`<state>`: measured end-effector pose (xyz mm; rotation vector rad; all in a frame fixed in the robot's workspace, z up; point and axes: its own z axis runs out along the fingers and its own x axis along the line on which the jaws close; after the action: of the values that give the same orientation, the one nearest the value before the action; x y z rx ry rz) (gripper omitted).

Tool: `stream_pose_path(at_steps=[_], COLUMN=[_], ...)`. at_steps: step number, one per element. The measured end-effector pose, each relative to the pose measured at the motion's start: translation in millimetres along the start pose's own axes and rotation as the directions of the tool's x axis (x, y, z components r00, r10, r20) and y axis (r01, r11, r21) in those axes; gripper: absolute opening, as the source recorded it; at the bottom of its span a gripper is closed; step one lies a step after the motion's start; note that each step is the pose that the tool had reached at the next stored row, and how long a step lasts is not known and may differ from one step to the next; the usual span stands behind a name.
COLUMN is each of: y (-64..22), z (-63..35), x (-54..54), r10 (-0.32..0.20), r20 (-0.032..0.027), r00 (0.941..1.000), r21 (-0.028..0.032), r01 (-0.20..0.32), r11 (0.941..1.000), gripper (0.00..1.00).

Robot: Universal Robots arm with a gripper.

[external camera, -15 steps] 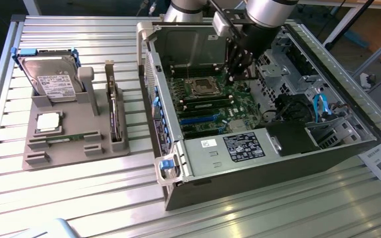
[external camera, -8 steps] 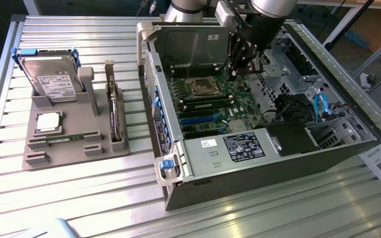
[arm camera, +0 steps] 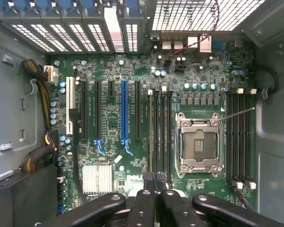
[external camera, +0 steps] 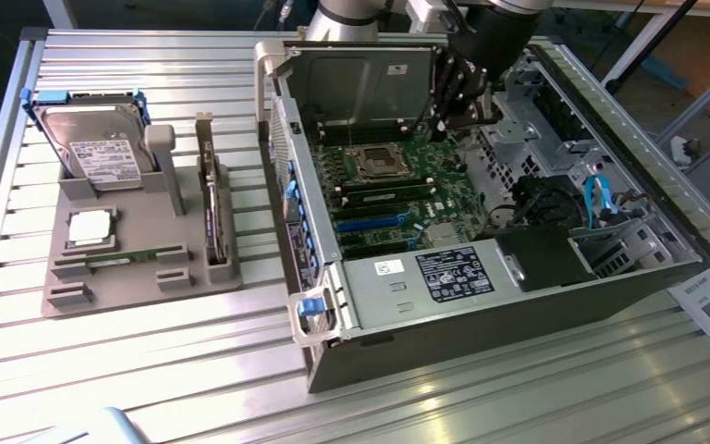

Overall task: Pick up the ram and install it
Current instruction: 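Press down the ram until it locks into place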

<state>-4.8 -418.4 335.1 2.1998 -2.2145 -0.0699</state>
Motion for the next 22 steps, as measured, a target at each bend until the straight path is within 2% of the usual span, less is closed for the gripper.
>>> stream_pose_path(at_steps=[16, 19, 22], y=[0.1, 0.1, 0.1], z=[-2.2, -2.3, -2.3], x=[0.0, 0.0, 0.0], r10=[0.002, 0.024, 0.078], r20=[-0.0007, 0.0003, 0.0027], r00=[1.0000, 0.9997, 0.9970], r21=[0.0000, 0.0003, 0.0012], r01=[-0.002, -0.024, -0.078], r11=[1.0000, 0.9997, 0.9970], gripper=[0.10, 0.10, 0.10])
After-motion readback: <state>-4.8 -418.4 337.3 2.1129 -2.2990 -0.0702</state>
